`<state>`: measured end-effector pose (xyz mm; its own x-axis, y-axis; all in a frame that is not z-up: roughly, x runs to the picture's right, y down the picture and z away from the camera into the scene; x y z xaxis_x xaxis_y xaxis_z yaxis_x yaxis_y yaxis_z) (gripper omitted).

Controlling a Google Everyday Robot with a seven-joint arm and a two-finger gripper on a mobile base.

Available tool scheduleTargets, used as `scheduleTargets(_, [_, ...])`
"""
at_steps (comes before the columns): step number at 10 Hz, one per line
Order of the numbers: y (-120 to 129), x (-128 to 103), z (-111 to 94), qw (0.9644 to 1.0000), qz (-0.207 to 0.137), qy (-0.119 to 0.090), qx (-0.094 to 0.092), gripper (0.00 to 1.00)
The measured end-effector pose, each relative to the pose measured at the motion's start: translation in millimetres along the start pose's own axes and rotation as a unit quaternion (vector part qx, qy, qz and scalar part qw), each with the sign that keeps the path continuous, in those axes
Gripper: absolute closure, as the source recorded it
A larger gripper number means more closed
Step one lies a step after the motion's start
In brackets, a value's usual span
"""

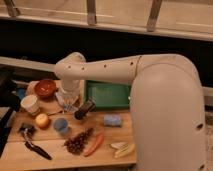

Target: Place towel in purple bowl

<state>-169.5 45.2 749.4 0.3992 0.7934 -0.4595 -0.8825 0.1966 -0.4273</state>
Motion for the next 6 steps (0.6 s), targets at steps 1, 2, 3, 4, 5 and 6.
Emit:
scheduleTargets(1, [-15.5,-23.1,-16.3,0.9998,0.003,-0.022,-0.003,1.00])
scheduleTargets(2, [-29.7,-39.4,-30.2,0.9991,0.010,-0.040,-0.006,1.00])
scheduleTargets(3, [-38.0,-47.3,-37.8,0.9987,0.014,-0.050,-0.006,1.00])
scheduleTargets(4, [-37.9,-48.1,-37.9,0.9986,0.014,-0.050,-0.007,1.00])
scheduleTargets(5, [-35.2,-48.4,-37.4,0.9987,0.012,-0.050,-0.008,1.00])
scheduleTargets(6, [-36.5,-47.9,-37.0,0.9987,0.012,-0.049,-0.007,1.00])
